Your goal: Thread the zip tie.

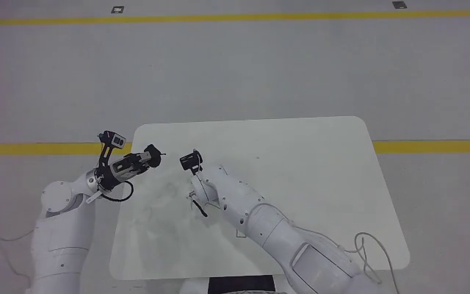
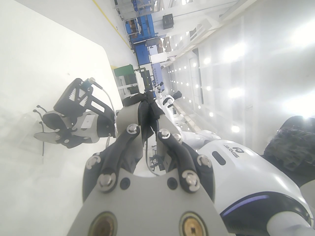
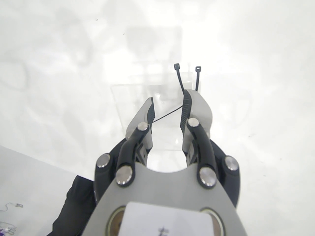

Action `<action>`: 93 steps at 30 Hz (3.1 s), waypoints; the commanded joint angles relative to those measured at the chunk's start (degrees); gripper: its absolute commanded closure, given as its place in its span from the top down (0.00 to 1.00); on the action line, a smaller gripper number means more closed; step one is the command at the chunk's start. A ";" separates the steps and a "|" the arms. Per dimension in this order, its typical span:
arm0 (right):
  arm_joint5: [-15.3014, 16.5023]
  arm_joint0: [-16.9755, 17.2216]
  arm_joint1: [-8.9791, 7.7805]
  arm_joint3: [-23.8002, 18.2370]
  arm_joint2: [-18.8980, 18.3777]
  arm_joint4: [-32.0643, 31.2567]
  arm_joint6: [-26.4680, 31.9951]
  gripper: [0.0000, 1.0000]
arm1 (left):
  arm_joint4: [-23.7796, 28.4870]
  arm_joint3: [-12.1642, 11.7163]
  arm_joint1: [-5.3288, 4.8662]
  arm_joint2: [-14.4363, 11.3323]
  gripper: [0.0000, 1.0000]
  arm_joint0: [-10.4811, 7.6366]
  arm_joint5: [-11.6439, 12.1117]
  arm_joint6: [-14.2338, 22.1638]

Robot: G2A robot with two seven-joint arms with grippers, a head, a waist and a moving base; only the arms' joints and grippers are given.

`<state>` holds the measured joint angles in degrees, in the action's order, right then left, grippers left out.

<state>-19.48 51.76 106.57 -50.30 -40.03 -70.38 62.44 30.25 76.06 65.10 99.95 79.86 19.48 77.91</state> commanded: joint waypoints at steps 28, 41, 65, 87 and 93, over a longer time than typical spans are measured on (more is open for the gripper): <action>0.41 1.18 1.04 0.36 -1.96 -4.93 1.10 0.25 | 0.00 0.00 0.00 0.00 0.00 0.00 0.00 0.00; 1.58 -0.52 1.54 2.18 -0.01 -1.76 -0.07 0.25 | 0.00 0.00 0.00 0.00 0.00 0.00 0.00 0.00; 1.18 -3.68 2.78 9.47 2.52 2.17 -3.68 0.00 | 0.00 0.00 0.00 0.00 0.00 0.00 0.00 0.00; 3.99 9.44 -3.79 -18.16 -7.73 -3.13 0.93 0.00 | 0.00 0.00 0.00 0.00 0.00 0.00 0.00 0.00; 9.91 16.15 -6.27 -28.71 -12.48 -3.92 2.11 0.00 | 0.00 0.00 0.00 0.00 0.00 0.00 0.00 0.00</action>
<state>-10.81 66.92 100.61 -77.48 -51.77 -74.70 64.63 30.25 76.06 65.10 99.95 79.86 19.48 77.91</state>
